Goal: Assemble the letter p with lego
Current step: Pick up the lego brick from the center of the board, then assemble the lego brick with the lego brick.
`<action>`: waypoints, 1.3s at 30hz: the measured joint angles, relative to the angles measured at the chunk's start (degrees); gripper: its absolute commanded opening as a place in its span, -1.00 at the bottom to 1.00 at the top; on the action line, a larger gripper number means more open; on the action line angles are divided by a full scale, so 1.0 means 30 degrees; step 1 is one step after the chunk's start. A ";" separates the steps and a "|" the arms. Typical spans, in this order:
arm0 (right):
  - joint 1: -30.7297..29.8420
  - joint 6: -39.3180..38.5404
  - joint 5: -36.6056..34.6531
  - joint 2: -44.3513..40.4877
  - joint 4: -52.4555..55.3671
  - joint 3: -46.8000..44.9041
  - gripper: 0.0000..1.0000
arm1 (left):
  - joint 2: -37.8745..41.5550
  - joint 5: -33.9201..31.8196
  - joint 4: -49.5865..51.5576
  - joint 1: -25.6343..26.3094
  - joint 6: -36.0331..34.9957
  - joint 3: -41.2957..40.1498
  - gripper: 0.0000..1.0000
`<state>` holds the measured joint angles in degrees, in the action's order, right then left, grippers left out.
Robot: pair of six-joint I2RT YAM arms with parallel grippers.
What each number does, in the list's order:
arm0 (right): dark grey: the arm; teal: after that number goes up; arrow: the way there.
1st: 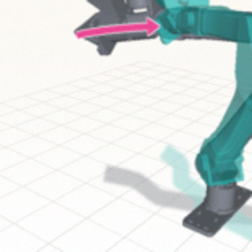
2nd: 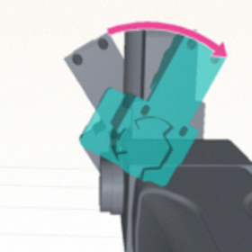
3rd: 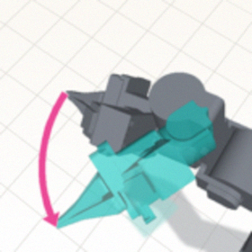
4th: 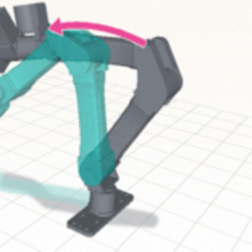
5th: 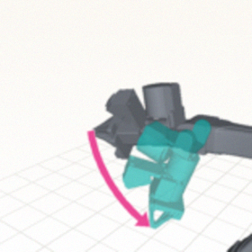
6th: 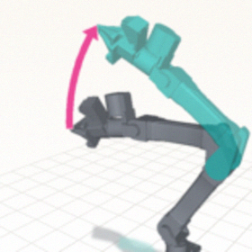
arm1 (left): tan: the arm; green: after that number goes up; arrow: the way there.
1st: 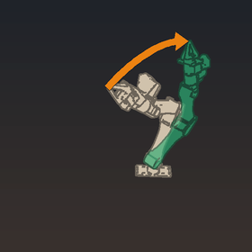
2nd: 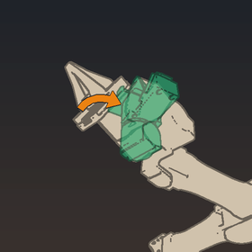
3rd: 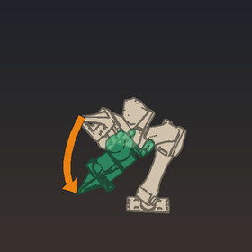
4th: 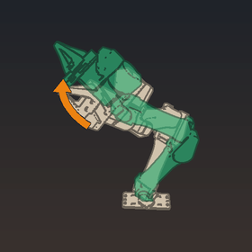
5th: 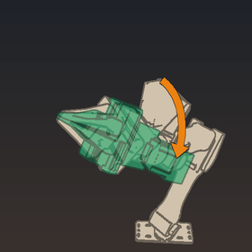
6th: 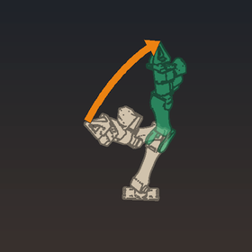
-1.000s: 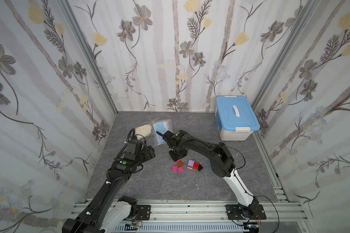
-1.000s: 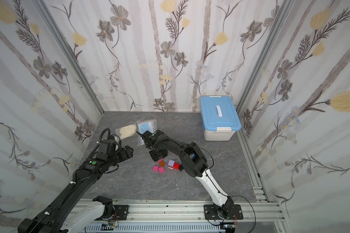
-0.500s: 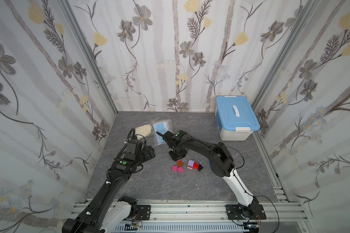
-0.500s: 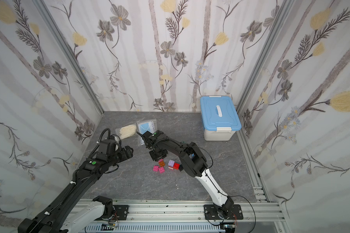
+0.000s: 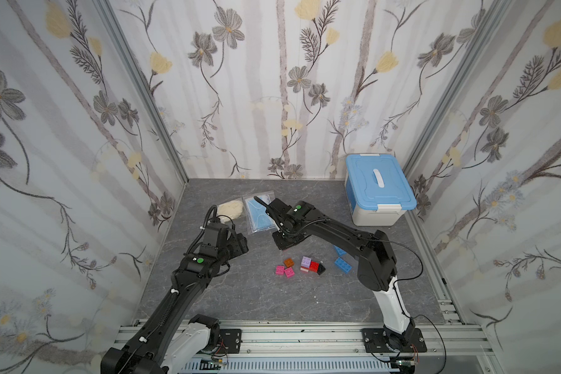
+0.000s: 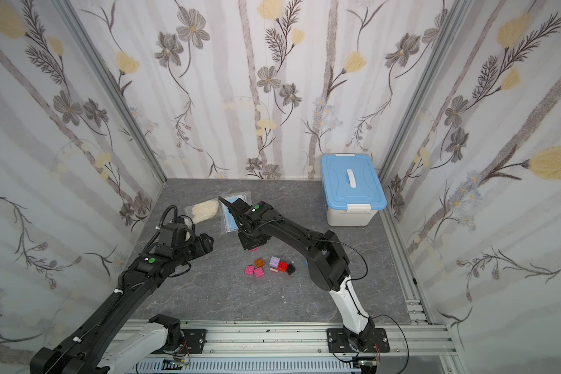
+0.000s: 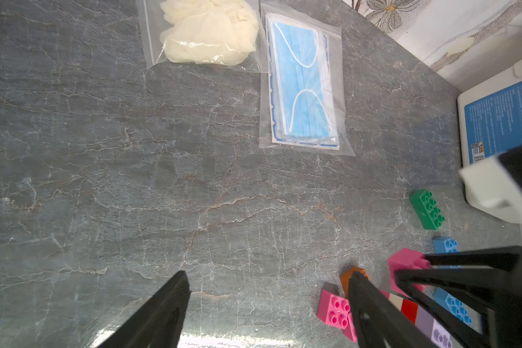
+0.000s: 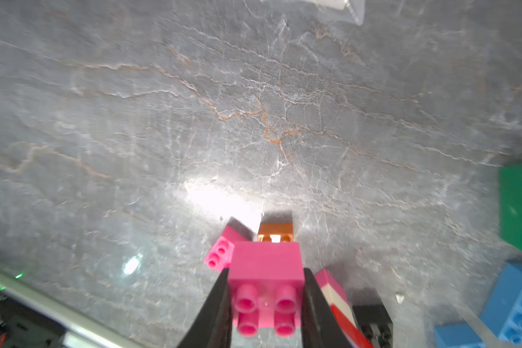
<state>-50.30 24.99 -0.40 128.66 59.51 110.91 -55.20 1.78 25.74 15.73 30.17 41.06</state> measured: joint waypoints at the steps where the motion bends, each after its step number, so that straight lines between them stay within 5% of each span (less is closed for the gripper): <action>1: -0.0029 0.0117 -0.0109 -0.0969 -0.0175 -0.0685 -0.71 | -0.0175 0.0022 -0.0109 0.0087 0.0007 0.0080 0.47; 10: -0.0255 0.1472 -0.1326 -0.9318 -0.1071 -1.0018 -0.72 | -0.2783 0.0488 -0.1902 0.2237 -0.0197 0.1967 -0.69; 13: -0.0546 0.2222 -0.1428 -1.1227 -0.1129 -1.3340 -0.71 | -0.3825 0.0503 -0.2688 0.3031 -0.0568 0.2688 -0.86; 16: -0.0780 0.3024 -0.1195 -1.2378 -0.1719 -1.6058 -0.71 | -0.4714 0.0707 -0.3468 0.3628 -0.0882 0.3220 -0.86; 21: -0.0918 0.4262 -0.0561 -1.2728 -0.3585 -1.8214 -0.72 | -0.5501 0.0991 -0.4466 0.4335 -0.1494 0.3570 -0.56; 39: -0.0882 0.5209 -0.0546 -0.9639 -0.6776 -1.7529 -0.73 | -0.5457 0.0969 -0.4852 0.4852 -0.2084 0.3599 -0.43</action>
<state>-52.95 40.62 -2.04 99.74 39.18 58.33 -71.57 4.69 11.18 30.28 23.92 51.86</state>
